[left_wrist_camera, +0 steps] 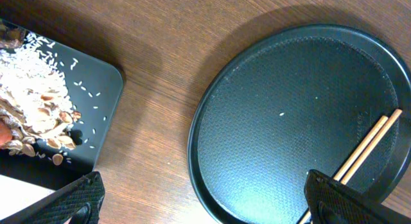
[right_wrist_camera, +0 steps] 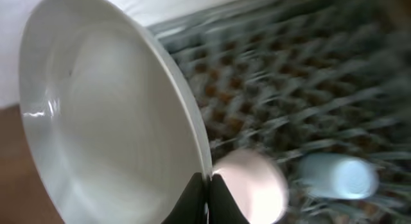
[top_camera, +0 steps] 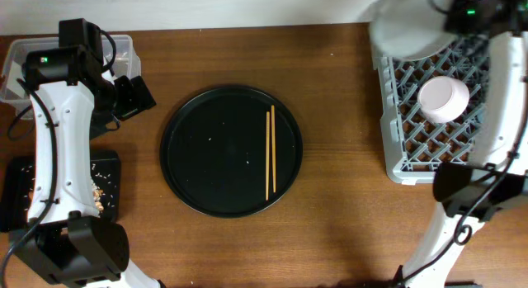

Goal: Sort waste into correct bins and load items into the dishwasher rack
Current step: 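Carry the white plate right and stand it in the grey rack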

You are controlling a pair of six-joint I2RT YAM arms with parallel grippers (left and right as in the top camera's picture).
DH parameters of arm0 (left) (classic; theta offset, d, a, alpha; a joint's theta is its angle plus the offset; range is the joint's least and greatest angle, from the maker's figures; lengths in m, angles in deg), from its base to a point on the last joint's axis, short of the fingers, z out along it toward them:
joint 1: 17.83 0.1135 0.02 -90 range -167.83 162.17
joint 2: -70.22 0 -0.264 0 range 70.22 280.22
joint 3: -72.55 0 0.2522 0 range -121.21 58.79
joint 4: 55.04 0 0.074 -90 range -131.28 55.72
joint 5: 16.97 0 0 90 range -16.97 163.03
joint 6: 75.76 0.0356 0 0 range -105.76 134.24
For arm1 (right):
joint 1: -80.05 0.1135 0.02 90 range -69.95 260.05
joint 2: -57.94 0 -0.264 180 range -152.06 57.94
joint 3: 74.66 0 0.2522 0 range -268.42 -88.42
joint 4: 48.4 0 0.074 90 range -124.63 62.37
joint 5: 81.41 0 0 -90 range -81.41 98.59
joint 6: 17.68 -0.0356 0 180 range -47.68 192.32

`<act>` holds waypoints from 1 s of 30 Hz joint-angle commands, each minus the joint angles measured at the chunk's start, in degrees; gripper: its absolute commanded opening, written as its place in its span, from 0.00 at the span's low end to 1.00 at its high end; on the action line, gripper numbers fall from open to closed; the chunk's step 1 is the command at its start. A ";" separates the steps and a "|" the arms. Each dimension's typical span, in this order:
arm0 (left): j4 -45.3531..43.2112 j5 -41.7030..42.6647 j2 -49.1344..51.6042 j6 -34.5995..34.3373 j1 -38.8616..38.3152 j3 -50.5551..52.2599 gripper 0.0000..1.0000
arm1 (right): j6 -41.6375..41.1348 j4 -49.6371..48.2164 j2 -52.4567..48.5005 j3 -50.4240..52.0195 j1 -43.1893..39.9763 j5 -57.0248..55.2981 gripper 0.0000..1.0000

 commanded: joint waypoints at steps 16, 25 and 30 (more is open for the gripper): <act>0.04 -0.61 -0.09 -0.59 -0.15 0.09 0.99 | 10.75 -16.06 -6.36 3.82 -3.87 -21.73 0.04; 0.04 -0.61 -0.09 -0.59 -0.15 0.09 0.99 | 13.42 -17.40 -8.35 3.93 1.36 -25.03 0.04; 0.04 -0.61 -0.09 -0.59 -0.15 0.09 0.99 | 15.41 -18.14 -10.84 5.33 3.06 -28.44 0.04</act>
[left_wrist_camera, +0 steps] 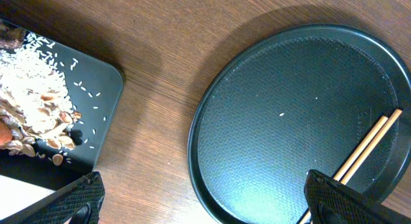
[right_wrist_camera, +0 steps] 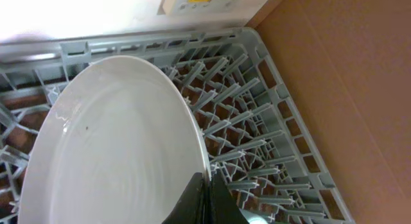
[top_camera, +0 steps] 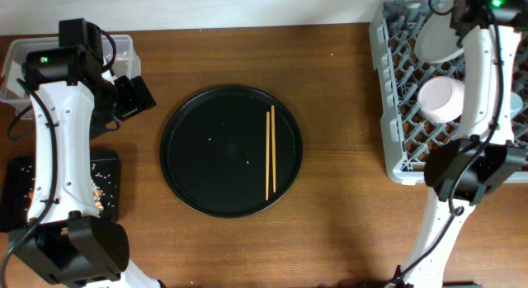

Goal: Sort waste into correct bins and load items into the dishwasher rack
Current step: 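Carry the white plate right and stand it in the grey rack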

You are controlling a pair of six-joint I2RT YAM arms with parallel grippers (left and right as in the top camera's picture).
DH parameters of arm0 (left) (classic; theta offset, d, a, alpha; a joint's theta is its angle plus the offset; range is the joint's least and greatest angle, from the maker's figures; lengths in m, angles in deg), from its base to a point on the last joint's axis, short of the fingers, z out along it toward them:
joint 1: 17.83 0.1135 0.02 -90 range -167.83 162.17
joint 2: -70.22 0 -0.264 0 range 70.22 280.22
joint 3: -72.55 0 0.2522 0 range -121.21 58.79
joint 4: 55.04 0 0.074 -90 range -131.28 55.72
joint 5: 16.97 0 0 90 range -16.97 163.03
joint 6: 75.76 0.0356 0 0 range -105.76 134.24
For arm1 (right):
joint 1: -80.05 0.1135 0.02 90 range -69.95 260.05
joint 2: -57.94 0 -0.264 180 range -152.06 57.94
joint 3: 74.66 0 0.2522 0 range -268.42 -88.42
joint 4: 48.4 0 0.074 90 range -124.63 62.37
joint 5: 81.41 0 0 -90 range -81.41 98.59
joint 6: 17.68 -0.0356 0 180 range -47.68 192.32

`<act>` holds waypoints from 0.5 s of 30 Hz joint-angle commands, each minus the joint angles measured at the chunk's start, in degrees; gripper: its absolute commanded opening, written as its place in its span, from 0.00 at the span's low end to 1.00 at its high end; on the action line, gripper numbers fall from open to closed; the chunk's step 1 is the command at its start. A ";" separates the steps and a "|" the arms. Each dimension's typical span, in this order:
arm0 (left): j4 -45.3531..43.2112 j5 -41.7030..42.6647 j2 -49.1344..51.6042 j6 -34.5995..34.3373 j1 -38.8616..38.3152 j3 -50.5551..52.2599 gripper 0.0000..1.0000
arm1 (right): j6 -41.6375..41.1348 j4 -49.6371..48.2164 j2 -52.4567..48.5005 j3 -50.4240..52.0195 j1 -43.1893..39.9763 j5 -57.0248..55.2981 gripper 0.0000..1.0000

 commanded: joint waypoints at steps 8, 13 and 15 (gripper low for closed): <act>0.04 -0.61 -0.09 -0.59 -0.15 0.09 0.99 | 5.16 -2.93 -2.95 1.46 1.51 -4.15 0.04; 0.04 -0.61 -0.09 -0.59 -0.15 0.09 0.99 | 5.14 -2.97 -2.95 1.46 1.51 -6.69 0.06; 0.04 -0.61 -0.09 -0.59 -0.15 0.09 0.99 | 5.09 -2.91 -2.95 1.46 1.57 -6.69 0.24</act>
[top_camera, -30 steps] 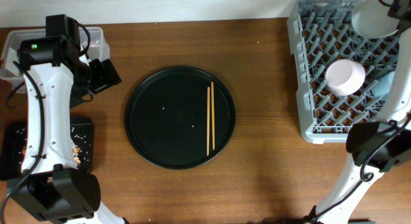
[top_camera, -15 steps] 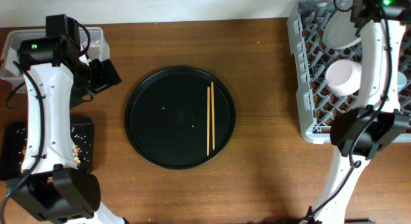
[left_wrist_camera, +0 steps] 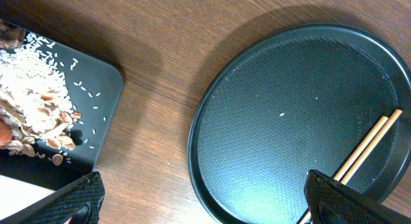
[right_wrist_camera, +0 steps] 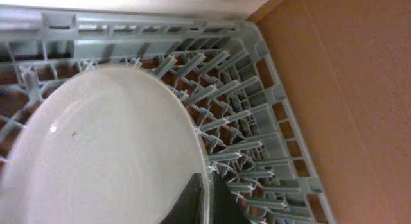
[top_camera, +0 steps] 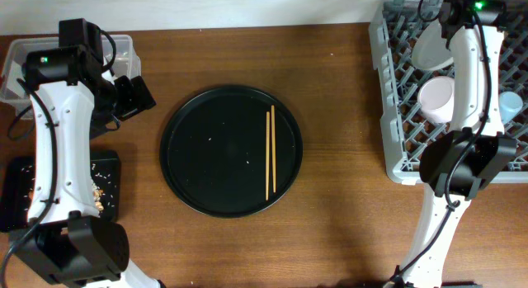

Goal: Sort waste into correct bins and load items into the dishwasher rack
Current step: 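Carry the white plate right and stand it in the grey rack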

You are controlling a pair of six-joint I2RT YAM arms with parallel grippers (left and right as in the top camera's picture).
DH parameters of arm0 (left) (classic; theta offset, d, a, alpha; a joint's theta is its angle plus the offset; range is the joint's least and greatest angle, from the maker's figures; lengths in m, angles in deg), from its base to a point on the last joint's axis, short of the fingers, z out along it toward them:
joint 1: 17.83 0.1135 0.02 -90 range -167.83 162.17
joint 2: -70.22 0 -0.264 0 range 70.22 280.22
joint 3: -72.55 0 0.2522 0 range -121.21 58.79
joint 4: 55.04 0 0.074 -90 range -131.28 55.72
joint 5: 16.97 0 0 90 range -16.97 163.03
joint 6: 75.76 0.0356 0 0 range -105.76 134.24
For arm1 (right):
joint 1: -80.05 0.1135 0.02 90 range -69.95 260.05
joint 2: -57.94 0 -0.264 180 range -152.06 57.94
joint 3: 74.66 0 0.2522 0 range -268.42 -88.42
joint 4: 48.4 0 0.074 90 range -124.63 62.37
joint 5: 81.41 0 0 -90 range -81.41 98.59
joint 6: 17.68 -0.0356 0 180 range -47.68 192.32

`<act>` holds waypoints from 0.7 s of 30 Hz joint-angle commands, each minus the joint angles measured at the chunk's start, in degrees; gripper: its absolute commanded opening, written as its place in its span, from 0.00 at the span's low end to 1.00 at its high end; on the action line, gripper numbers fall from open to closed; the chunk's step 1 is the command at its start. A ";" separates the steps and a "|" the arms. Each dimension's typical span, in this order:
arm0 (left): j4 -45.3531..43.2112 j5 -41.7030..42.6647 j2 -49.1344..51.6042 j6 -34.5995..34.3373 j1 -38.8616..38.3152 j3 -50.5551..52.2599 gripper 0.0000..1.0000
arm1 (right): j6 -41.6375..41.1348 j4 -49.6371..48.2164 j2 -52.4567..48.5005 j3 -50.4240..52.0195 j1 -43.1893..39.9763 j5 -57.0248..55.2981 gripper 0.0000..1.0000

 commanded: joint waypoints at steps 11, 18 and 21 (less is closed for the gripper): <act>0.04 -0.61 -0.09 -0.57 -0.15 0.09 0.99 | -7.45 -0.22 2.86 0.11 4.50 -1.68 0.79; 0.04 -0.61 -0.09 -0.57 -0.15 0.09 0.99 | -10.03 6.99 2.60 0.13 2.40 11.23 0.79; 0.04 -0.61 -0.09 -0.57 -0.15 0.09 0.99 | -10.47 9.55 2.71 0.13 1.42 32.81 0.81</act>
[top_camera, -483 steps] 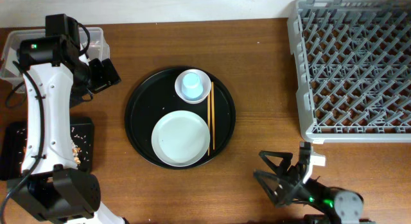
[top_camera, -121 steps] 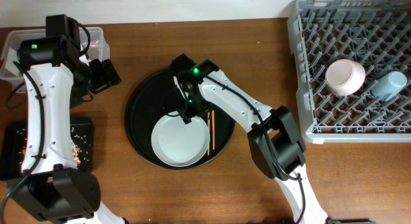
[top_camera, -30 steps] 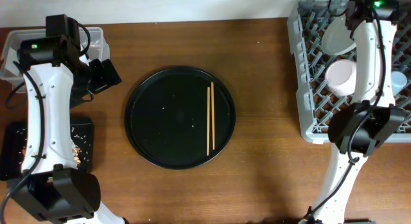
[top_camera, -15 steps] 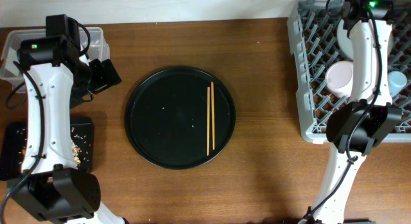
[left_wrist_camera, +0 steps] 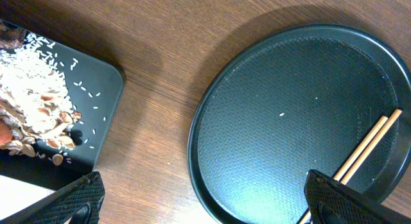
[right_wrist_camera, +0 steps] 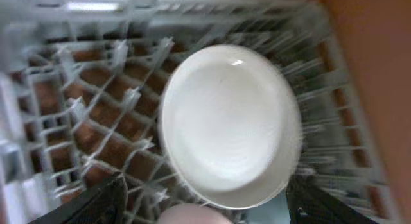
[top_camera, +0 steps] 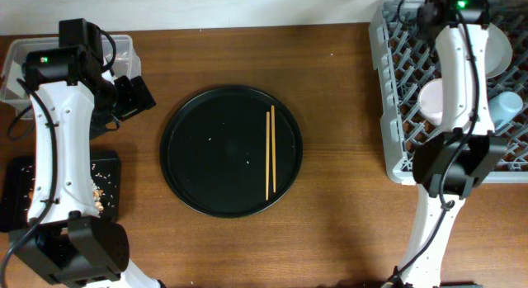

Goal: Sort waste into correct bins and load items into the dishwasher rack
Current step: 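Carry the white plate right and stand it in the grey rack, then reach the right gripper back to the chopsticks on the round tray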

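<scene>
A white plate (right_wrist_camera: 228, 121) stands in the grey dishwasher rack (top_camera: 396, 98), at its far right part (top_camera: 497, 47). My right gripper (right_wrist_camera: 205, 198) hangs open just above it, its fingers (right_wrist_camera: 96, 199) apart on either side and off the plate. A pink cup (top_camera: 432, 98) and a pale blue cup (top_camera: 507, 106) also lie in the rack. Two wooden chopsticks (top_camera: 270, 152) lie on the round black tray (top_camera: 206, 148). My left gripper (left_wrist_camera: 205, 208) is open over the tray's left edge, holding nothing.
A black bin (left_wrist_camera: 96, 102) with rice and food scraps sits at the left front. A clear plastic container (top_camera: 12, 69) stands at the far left corner. Bare wooden table lies between tray and rack.
My right gripper has opened and let go of the white plate, which now rests in the rack's far right part. The left arm has not moved.
My right gripper held the white plate by its rim above the rack's far left corner. Then it held the plate lower among the rack's prongs, then lower still. Now the plate sits in the rack and the gripper is open. The left arm stayed still.
</scene>
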You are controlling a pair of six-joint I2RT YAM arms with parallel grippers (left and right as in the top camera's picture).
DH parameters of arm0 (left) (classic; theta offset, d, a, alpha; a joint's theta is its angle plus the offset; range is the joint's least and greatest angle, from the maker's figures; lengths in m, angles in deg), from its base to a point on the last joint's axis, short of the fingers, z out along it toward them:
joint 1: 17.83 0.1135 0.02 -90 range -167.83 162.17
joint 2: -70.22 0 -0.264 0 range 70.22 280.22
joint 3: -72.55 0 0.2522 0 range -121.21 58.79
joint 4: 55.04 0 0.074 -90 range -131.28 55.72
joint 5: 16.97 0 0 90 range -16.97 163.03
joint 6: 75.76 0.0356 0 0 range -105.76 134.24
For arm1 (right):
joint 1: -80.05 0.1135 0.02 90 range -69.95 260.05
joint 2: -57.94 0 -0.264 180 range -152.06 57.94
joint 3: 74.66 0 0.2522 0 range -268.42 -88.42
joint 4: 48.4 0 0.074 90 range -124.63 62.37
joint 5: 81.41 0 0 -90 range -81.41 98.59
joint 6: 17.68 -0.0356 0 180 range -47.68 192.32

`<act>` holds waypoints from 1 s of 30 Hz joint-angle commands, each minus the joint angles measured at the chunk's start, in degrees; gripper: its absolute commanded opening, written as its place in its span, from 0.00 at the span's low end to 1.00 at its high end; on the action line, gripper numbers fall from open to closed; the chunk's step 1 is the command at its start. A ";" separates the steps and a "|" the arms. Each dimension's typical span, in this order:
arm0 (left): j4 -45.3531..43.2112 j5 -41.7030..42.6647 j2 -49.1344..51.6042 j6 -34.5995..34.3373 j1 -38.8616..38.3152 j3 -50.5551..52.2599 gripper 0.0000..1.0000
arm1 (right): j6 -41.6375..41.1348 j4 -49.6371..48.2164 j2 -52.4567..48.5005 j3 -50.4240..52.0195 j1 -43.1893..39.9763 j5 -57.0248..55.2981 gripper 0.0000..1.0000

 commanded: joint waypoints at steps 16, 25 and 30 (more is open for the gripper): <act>0.07 -0.61 -0.09 -0.57 -0.15 0.09 0.99 | -8.11 28.02 2.62 0.13 13.99 49.77 0.70; 0.07 -0.61 -0.09 -0.57 -0.15 0.09 0.99 | -15.10 35.93 4.39 0.24 29.83 34.64 0.76; 0.07 -0.61 -0.09 -0.57 -0.15 0.09 0.99 | -16.00 35.43 4.09 0.24 38.99 34.58 0.98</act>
